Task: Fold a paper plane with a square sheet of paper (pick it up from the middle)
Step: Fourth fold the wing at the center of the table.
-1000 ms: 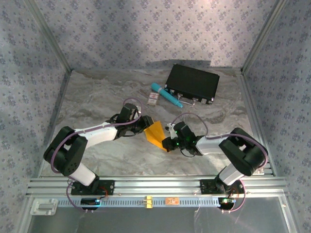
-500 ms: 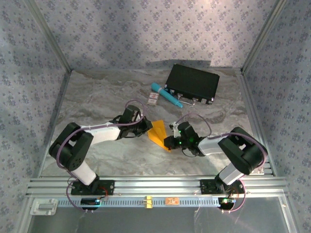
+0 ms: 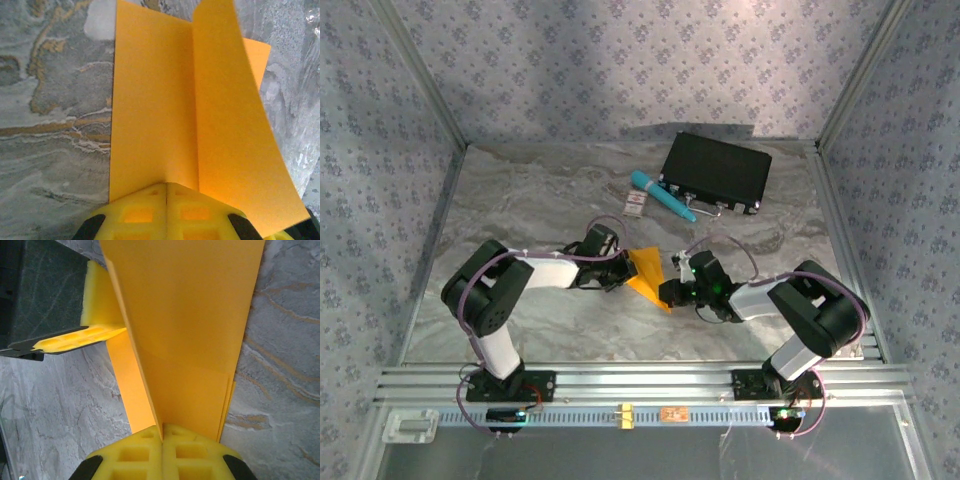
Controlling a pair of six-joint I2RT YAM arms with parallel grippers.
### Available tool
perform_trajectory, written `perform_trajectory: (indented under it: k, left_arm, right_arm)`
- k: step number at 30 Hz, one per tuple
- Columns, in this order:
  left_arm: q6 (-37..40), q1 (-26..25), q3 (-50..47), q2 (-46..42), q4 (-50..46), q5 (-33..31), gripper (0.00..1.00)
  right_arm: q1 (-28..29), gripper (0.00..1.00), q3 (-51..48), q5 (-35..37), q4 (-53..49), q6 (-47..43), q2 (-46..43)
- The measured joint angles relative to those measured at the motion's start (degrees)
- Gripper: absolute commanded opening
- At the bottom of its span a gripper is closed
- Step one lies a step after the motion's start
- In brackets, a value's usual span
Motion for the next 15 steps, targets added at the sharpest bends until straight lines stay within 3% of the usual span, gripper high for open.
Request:
perform_trajectory:
  k: [15]
  left_arm:
    - [-0.44, -0.09, -0.13, -0.04, 0.04, -0.11, 0.0]
  right_arm:
    - [-0.33, 0.02, -0.68, -0.22, 1.07, 1.88, -0.13]
